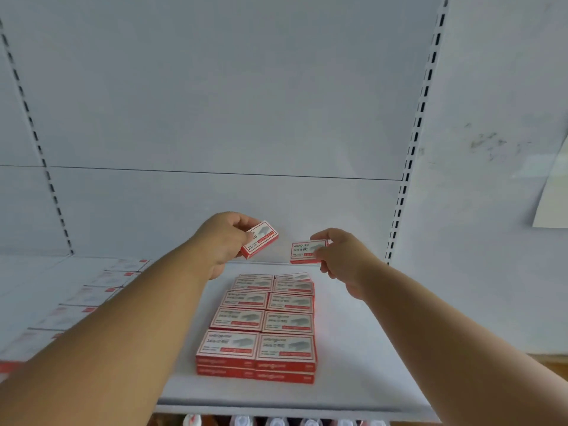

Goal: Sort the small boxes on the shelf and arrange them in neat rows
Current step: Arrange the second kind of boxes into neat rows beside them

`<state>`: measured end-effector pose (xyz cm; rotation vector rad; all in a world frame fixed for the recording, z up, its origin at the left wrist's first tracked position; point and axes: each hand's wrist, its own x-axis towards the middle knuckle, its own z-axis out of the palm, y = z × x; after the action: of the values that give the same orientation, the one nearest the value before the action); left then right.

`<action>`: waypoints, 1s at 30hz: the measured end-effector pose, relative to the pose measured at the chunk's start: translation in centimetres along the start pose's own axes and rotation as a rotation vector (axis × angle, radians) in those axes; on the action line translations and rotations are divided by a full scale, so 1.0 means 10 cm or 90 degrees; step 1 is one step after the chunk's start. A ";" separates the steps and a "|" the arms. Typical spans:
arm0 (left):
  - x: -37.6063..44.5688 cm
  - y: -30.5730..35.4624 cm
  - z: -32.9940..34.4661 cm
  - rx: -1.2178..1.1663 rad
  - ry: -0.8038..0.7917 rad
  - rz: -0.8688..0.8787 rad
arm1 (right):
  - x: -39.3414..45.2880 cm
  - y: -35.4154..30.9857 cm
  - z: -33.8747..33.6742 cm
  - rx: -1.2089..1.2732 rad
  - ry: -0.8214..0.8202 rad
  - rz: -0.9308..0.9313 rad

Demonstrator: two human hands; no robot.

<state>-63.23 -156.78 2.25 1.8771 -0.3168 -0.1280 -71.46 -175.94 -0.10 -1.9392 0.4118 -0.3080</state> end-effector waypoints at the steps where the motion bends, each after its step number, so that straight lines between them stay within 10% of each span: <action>1: 0.01 -0.05 -0.01 0.004 0.002 -0.007 | 0.01 0.01 0.07 -0.015 0.008 0.020; 24: 0.18 -0.58 0.10 0.041 -0.010 -0.009 | 0.17 -0.10 0.36 -0.397 -0.050 0.037; 30: 0.12 -0.53 0.05 0.015 0.004 0.044 | 0.12 -0.14 0.54 -0.243 -0.020 -0.047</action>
<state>-61.38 -155.98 -2.80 1.8869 -0.3804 -0.0719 -68.00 -171.50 -0.84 -2.3342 0.4000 -0.2590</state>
